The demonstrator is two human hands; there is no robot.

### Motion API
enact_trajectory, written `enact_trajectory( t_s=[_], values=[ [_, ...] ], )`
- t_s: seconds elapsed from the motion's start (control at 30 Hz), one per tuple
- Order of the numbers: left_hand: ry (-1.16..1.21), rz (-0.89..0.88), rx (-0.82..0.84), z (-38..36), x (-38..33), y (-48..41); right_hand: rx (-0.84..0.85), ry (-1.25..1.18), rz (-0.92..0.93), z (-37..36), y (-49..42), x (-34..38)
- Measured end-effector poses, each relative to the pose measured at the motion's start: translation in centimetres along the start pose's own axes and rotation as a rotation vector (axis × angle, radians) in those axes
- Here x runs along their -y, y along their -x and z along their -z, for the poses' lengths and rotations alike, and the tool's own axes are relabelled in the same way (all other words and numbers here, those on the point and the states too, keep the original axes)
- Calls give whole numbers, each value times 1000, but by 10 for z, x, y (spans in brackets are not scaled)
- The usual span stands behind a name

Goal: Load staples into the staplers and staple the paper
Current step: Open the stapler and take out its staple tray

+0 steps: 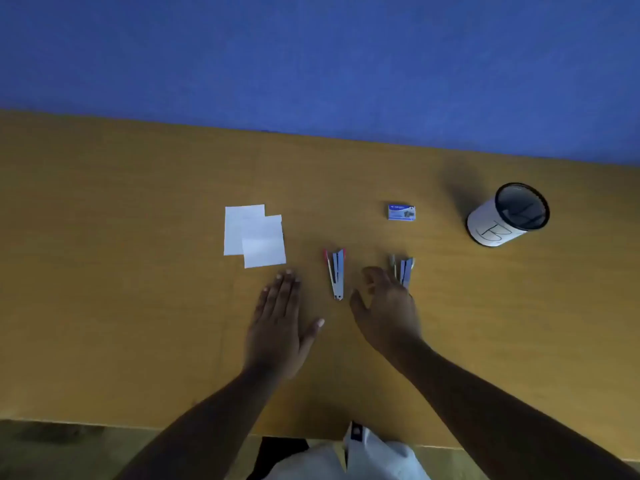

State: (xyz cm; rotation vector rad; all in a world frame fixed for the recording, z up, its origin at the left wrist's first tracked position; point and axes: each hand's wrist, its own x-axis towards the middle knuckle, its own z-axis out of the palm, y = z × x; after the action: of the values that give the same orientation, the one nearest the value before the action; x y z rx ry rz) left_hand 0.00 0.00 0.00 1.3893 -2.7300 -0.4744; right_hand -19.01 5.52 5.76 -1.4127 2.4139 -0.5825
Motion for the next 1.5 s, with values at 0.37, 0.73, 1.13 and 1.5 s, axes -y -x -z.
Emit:
enact_trajectory(
  t_s=[0.37, 0.73, 1.13, 1.5],
  values=[
    [256, 103, -81, 12, -8, -8, 86, -9, -116, -27, -39, 27],
    [849, 387, -41, 58, -21, -30, 253, -236, -208, -17, -42, 38],
    [1496, 122, 69, 117, -48, -14, 288, -738, 73, 67, 10, 49],
    [1519, 81, 15, 150, -77, -22, 505, -1142, 26, 106, 13, 49]
  ],
)
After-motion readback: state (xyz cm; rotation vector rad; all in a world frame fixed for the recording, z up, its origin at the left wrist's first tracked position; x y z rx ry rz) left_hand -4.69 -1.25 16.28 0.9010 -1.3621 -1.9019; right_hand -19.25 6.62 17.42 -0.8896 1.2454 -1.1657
